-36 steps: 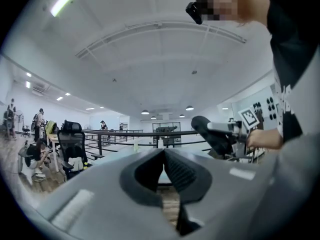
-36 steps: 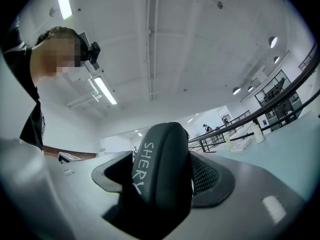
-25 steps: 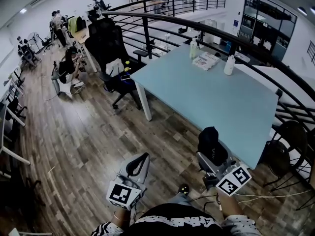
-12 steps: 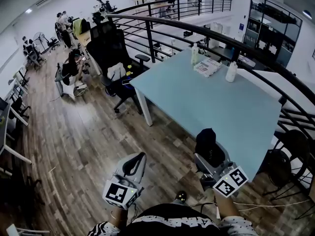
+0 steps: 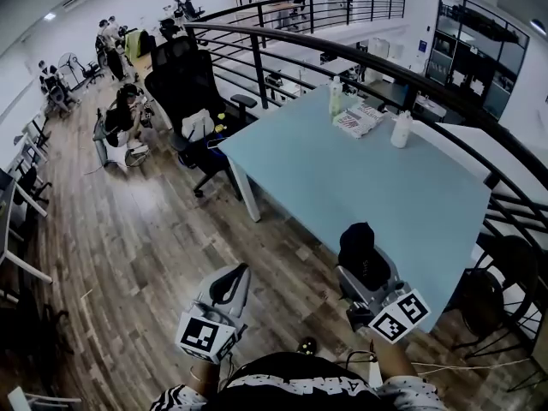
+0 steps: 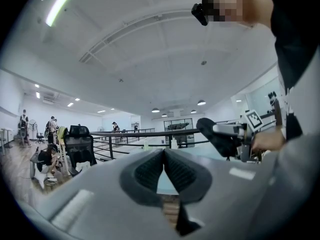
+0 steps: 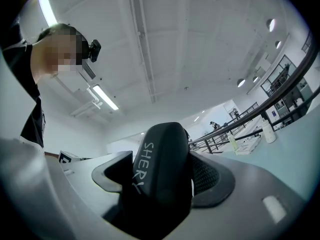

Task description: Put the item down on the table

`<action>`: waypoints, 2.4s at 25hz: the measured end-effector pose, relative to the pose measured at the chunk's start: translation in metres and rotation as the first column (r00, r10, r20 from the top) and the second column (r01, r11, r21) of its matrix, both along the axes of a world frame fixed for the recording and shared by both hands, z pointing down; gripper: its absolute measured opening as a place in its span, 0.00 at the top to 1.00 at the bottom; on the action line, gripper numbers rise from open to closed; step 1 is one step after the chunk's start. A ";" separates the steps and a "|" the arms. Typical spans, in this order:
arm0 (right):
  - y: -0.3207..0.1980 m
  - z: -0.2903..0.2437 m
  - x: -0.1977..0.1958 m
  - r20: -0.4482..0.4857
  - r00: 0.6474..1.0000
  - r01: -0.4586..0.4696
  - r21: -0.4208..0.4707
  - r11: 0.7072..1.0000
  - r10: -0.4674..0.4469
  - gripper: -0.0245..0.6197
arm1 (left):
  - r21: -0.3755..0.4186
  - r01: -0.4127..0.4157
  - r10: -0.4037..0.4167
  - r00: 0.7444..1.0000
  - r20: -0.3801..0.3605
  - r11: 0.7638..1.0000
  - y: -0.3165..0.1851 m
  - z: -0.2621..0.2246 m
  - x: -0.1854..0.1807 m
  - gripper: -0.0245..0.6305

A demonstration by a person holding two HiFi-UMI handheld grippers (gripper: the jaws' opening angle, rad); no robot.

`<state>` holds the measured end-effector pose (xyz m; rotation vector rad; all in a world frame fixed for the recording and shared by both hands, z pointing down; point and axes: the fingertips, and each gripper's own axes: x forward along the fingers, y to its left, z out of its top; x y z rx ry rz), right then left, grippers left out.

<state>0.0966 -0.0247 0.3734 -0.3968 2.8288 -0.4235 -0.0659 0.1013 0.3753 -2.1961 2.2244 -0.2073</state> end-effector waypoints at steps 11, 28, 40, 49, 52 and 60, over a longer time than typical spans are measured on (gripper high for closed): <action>-0.014 0.001 -0.006 -0.003 1.000 0.026 0.013 1.000 -0.026 0.41 | 0.003 0.025 -0.025 0.999 -0.022 1.000 -0.010 0.004 -0.002 0.96; -0.055 -0.009 -0.030 -0.028 0.996 -0.086 0.014 0.996 0.087 0.41 | 0.064 -0.111 0.112 0.993 -0.021 0.992 -0.085 -0.003 -0.045 0.96; -0.110 -0.005 -0.081 -0.056 0.969 -0.240 -0.004 0.971 0.240 0.41 | 0.050 -0.262 0.264 0.964 -0.033 0.964 -0.166 0.001 -0.104 0.96; -0.144 -0.004 -0.137 -0.076 0.954 -0.290 0.018 0.957 0.291 0.41 | 0.067 -0.300 0.303 0.952 -0.040 0.952 -0.212 0.006 -0.164 0.96; -0.155 -0.005 -0.149 -0.087 0.945 -0.314 0.021 0.949 0.315 0.41 | 0.064 -0.321 0.325 0.944 -0.060 0.945 -0.227 0.005 -0.177 0.96; -0.176 -0.005 -0.166 -0.116 0.913 -0.390 0.023 0.920 0.390 0.41 | 0.073 -0.377 0.382 0.921 -0.070 0.923 -0.260 0.009 -0.203 0.96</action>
